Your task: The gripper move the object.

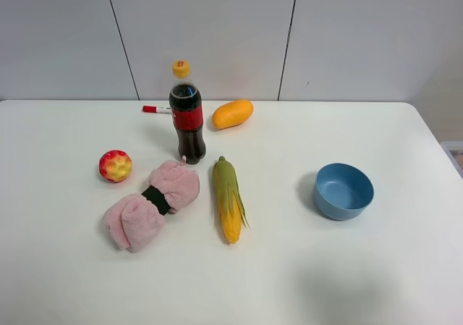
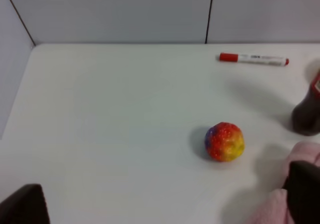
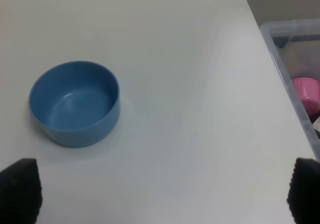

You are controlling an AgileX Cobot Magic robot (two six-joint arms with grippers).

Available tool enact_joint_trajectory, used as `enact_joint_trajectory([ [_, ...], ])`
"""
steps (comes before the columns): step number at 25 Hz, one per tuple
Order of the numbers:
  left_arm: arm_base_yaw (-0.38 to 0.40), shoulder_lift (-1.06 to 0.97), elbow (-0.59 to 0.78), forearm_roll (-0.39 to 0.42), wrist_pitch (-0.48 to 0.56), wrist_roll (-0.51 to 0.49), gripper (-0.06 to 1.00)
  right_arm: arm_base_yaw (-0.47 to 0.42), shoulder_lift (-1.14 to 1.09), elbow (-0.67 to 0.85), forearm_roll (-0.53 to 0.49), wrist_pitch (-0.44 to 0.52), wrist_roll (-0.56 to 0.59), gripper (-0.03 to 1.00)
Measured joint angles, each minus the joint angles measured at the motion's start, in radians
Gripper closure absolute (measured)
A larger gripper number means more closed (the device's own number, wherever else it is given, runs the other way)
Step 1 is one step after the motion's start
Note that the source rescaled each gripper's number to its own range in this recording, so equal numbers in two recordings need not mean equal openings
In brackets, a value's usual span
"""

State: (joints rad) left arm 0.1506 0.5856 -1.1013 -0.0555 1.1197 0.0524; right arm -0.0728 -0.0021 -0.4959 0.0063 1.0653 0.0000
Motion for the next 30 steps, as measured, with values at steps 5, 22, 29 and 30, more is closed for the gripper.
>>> enact_joint_trajectory([
  [5, 0.000, -0.173, 0.128, 0.000, 0.011, 0.000, 0.01, 0.000, 0.000, 0.000, 0.000, 0.000, 0.000, -0.03],
  [22, 0.000, -0.591, 0.586, -0.019, -0.064, 0.049, 0.01, 0.000, 0.000, 0.000, 0.000, 0.000, 0.000, -0.03],
  [29, 0.000, -0.592, 0.587, -0.019, -0.065, 0.049, 0.01, 0.000, 0.000, 0.000, 0.000, 0.000, 0.000, -0.03],
  [30, 0.000, -0.592, 0.587, -0.019, -0.065, 0.049, 0.01, 0.000, 0.000, 0.000, 0.000, 0.000, 0.000, -0.03],
])
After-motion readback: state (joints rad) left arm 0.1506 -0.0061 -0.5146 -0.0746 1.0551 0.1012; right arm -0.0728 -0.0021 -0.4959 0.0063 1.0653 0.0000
